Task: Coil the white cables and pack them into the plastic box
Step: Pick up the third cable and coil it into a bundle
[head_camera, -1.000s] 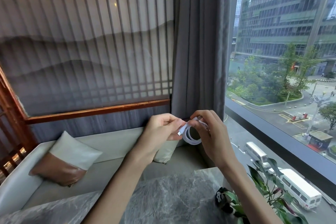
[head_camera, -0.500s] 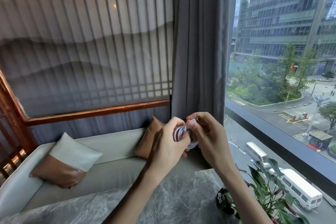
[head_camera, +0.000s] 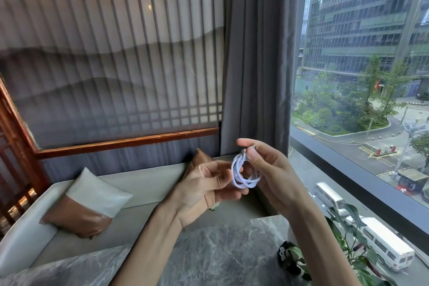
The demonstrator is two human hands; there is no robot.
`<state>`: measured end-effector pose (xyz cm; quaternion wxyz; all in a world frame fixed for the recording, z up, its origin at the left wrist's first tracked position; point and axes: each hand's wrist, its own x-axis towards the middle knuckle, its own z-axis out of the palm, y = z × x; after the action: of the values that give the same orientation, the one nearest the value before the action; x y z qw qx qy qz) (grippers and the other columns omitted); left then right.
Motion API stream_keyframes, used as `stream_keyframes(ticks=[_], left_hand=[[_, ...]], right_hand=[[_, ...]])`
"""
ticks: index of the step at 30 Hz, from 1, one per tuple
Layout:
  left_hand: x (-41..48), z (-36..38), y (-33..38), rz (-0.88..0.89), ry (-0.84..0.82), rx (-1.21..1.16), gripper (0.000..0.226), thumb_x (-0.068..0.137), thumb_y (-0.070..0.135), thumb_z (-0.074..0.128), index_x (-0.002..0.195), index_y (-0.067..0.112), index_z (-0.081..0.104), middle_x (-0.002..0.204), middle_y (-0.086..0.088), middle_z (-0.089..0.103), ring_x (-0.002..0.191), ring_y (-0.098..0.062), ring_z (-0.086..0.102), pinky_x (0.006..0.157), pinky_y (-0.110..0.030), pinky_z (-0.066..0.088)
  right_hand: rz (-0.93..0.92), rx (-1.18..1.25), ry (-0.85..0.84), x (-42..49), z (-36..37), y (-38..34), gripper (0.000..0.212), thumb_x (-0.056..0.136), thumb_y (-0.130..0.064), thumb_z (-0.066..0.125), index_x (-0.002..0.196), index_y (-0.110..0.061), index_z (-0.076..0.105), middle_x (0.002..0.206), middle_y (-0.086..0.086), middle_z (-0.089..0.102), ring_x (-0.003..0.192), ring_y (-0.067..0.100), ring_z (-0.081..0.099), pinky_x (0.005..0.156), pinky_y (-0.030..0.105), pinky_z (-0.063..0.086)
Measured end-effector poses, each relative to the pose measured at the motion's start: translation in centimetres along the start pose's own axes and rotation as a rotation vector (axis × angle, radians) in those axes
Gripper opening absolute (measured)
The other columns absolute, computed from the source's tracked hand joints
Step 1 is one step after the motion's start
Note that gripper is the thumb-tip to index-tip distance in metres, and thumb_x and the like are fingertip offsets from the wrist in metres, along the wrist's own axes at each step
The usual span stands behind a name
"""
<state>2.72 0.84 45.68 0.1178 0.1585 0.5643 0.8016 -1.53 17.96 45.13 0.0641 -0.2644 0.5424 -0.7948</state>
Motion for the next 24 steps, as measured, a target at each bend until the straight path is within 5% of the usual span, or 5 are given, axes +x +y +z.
stream_keyframes(ticks=[4, 8, 11, 16, 24], left_hand=[[0.4, 0.4, -0.1, 0.057, 0.022, 0.022, 0.020, 0.079, 0.000, 0.068, 0.098, -0.002, 0.065, 0.068, -0.001, 0.068, 0.052, -0.009, 0.050, 0.050, -0.018, 0.036], [-0.1, 0.4, 0.0, 0.057, 0.060, 0.206, 0.029, 0.081, 0.007, 0.071, 0.105, -0.007, 0.066, 0.065, -0.003, 0.057, 0.053, -0.009, 0.039, 0.052, -0.022, 0.026], [-0.5, 0.6, -0.2, 0.071, 0.174, 0.390, 0.020, 0.080, 0.009, 0.076, 0.097, 0.000, 0.071, 0.068, -0.002, 0.062, 0.056, -0.009, 0.045, 0.053, -0.018, 0.034], [-1.2, 1.6, -0.4, 0.140, 0.276, 0.517, 0.014, 0.086, 0.002, 0.068, 0.082, 0.016, 0.070, 0.071, 0.006, 0.067, 0.064, -0.005, 0.054, 0.054, -0.012, 0.039], [-2.6, 4.1, -3.1, 0.242, 0.470, 0.580, 0.029, 0.088, 0.003, 0.064, 0.070, 0.025, 0.064, 0.063, 0.013, 0.060, 0.064, -0.001, 0.052, 0.064, -0.016, 0.040]], right_hand=[[0.159, 0.330, -0.088, -0.2, 2.1, 0.3, 0.033, 0.094, -0.031, 0.058, 0.120, -0.010, 0.061, 0.071, 0.012, 0.058, 0.057, 0.028, 0.059, 0.055, 0.039, 0.053], [0.061, 0.227, 0.127, -0.5, 2.7, 1.1, 0.023, 0.097, -0.035, 0.056, 0.100, -0.012, 0.058, 0.069, 0.010, 0.052, 0.054, 0.026, 0.056, 0.054, 0.034, 0.051], [-0.130, -0.057, 0.434, -0.5, 3.0, 2.0, 0.028, 0.098, -0.036, 0.054, 0.094, -0.008, 0.058, 0.075, 0.003, 0.053, 0.066, 0.010, 0.053, 0.063, 0.022, 0.046], [-0.337, -0.304, 0.589, -0.4, 3.4, 2.5, 0.018, 0.104, -0.026, 0.048, 0.091, -0.015, 0.054, 0.072, -0.020, 0.055, 0.067, -0.001, 0.054, 0.065, 0.008, 0.043], [-0.441, -0.231, 0.789, 0.5, 3.9, 2.8, 0.012, 0.102, -0.022, 0.046, 0.100, -0.011, 0.051, 0.082, -0.002, 0.059, 0.071, -0.002, 0.058, 0.069, 0.009, 0.044]])
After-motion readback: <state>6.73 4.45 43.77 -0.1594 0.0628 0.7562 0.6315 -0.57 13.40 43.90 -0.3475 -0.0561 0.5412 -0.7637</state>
